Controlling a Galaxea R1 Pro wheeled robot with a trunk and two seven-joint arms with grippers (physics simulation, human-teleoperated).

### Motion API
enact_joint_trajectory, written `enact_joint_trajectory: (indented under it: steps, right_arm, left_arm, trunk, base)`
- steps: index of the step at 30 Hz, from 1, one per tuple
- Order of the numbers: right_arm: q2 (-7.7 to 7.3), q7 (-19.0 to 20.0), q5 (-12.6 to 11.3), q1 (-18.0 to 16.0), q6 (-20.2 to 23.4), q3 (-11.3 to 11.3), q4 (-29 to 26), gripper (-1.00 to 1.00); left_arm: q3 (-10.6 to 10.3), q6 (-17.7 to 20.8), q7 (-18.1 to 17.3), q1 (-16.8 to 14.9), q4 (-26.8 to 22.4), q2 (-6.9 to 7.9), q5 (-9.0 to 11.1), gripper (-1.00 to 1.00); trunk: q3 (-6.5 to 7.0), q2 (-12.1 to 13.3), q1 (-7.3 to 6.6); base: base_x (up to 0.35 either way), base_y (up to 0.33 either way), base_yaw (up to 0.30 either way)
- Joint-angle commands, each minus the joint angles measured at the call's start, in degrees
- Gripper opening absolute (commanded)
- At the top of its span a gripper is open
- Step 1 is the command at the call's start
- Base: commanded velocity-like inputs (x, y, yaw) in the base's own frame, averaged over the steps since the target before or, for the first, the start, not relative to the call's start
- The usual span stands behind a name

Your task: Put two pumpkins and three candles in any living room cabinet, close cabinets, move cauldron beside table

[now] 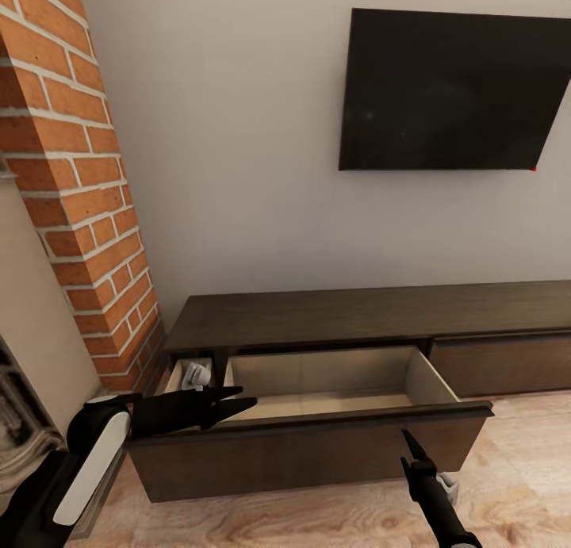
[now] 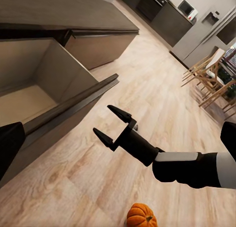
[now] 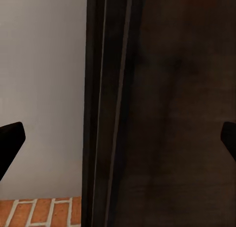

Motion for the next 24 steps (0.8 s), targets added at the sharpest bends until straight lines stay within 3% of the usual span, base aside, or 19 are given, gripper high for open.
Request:
enact_joint_trajectory:
  steps: [1, 13, 24]
  right_arm:
    - [-0.02, 0.3, -0.6, -0.03, 0.56, 0.14, 0.04, 1.0]
    - [-0.03, 1.76, -0.78, -0.01, 0.58, -0.02, 0.06, 1.0]
    - [-0.1, 1.53, -0.9, 0.06, 0.47, -0.14, 0.05, 1.0]
  left_arm:
    - [-0.02, 0.27, 0.0, -0.04, -0.01, 0.04, 0.19, 1.0]
    - [-0.04, 0.27, 0.08, -0.04, -0.01, 0.0, 0.19, 1.0]
    - [-0.04, 0.27, 0.15, -0.04, -0.01, -0.14, 0.19, 1.0]
  trunk:
    - [-0.06, -0.02, -0.01]
    - [2.16, 0.11, -0.27]
    - [4.14, 4.48, -2.67]
  base:
    - [-0.004, 0.0, 0.0]
    - [-0.001, 0.0, 0.0]
    - [0.0, 0.0, 0.0]
